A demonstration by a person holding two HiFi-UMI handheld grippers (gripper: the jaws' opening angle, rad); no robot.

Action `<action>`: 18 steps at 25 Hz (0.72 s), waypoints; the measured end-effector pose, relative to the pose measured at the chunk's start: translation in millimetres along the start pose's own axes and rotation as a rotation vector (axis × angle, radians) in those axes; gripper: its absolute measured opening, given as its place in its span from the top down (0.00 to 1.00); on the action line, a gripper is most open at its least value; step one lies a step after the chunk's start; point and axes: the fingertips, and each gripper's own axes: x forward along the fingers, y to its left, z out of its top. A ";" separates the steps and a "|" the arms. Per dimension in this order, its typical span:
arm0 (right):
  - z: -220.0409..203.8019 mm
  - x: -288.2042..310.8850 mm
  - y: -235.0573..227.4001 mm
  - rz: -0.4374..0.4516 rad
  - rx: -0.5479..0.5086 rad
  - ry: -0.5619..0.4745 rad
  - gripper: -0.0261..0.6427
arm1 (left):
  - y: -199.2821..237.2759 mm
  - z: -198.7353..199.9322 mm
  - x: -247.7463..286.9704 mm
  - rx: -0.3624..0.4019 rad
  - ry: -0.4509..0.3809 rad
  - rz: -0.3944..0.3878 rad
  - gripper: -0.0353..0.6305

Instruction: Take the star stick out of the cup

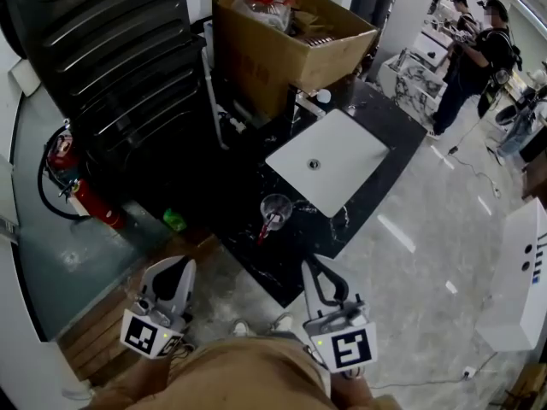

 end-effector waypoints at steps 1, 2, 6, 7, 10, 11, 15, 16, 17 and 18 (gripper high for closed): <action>-0.1 1.4 0.0 0.005 -0.002 0.000 0.95 | 0.3 0.0 0.0 -0.001 0.002 0.004 0.95; -0.4 2.5 0.0 0.009 -0.003 0.001 0.95 | 0.4 -0.4 -0.4 -0.002 0.006 0.008 0.95; -1.7 4.0 -1.5 0.017 -0.009 0.008 0.95 | 1.1 -3.4 -2.5 -0.003 0.022 0.019 0.95; -2.7 4.7 -1.8 0.019 -0.011 0.010 0.95 | 1.2 -3.7 -2.4 -0.001 0.022 0.020 0.95; -9.4 6.0 -1.1 0.030 -0.005 0.027 0.95 | 0.3 -3.6 -1.8 0.000 0.014 0.022 0.95; -11.1 6.1 -0.5 0.034 -0.004 0.032 0.95 | -0.3 -3.6 -1.9 0.000 0.014 0.022 0.95; -13.5 8.1 0.6 0.044 -0.015 0.034 0.95 | -0.8 -7.9 -4.7 0.001 0.036 0.025 0.95; -13.0 8.6 0.8 0.046 -0.016 0.029 0.95 | -0.7 -7.5 -5.3 -0.002 0.033 0.028 0.95; -12.5 8.8 0.9 0.047 -0.017 0.025 0.95 | -0.7 -6.6 -5.7 -0.005 0.029 0.031 0.95; -12.2 8.8 0.8 0.049 -0.019 0.022 0.95 | -0.8 -5.3 -6.0 -0.005 0.026 0.033 0.95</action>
